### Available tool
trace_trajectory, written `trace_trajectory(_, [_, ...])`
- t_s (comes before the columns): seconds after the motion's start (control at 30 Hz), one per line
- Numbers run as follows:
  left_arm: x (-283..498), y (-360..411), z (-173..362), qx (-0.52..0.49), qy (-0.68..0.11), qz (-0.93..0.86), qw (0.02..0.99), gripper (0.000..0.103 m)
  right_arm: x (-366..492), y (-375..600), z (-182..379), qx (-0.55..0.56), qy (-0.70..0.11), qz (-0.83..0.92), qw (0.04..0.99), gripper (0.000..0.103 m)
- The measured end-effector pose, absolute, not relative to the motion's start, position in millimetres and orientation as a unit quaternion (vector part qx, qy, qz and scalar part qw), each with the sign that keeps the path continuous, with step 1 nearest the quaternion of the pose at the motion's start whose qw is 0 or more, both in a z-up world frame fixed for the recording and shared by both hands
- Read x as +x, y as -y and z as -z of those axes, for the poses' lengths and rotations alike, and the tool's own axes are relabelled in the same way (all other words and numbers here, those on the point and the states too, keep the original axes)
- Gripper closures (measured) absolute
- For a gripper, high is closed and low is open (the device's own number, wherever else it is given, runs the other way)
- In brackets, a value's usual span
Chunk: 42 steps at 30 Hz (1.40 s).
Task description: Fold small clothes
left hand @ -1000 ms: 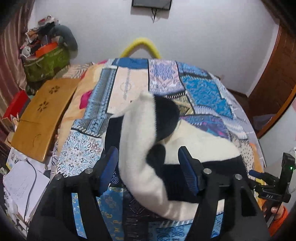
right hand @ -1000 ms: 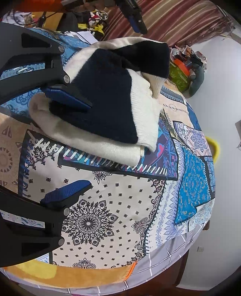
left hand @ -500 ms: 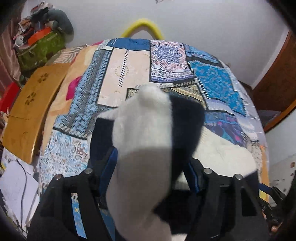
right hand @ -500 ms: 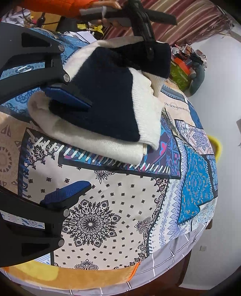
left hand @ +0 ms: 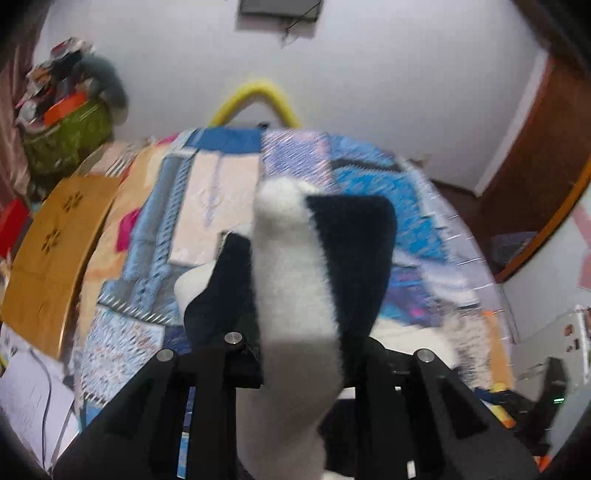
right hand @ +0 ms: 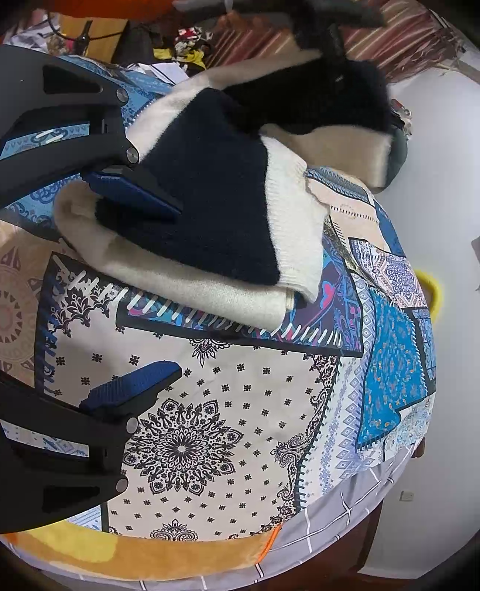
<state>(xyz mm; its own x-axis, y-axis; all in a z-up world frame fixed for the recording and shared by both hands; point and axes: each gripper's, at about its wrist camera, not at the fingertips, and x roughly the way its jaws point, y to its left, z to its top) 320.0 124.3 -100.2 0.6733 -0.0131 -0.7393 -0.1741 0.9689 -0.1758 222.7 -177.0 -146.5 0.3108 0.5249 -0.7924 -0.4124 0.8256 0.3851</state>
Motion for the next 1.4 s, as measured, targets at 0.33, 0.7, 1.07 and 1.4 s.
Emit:
trace_trajectory(0.33, [316.4, -25.0, 57.3, -0.101, -0.365, 0.062, 0.923, 0.082, 221.6, 181.9, 148.3, 0.063, -0.513, -0.286, 0.807, 0.026])
trace_trajectory(0.7, [302.0, 38.2, 128.9, -0.034, -0.447, 0.107, 0.887, 0.081, 220.0, 182.1, 147.7, 0.068, -0.514, -0.291, 0.804, 0.026])
trace_trajectory(1.07, [253.0, 43.2, 136.6, 0.009, -0.477, 0.146, 0.867, 0.039, 218.7, 182.1, 145.1, 0.061, -0.511, -0.294, 0.805, 0.026])
trace_trajectory(1.4, [244.8, -8.0, 103.8, -0.019, -0.442, 0.091, 0.892, 0.033, 211.7, 201.8, 122.6, 0.057, -0.497, -0.283, 0.819, 0.026])
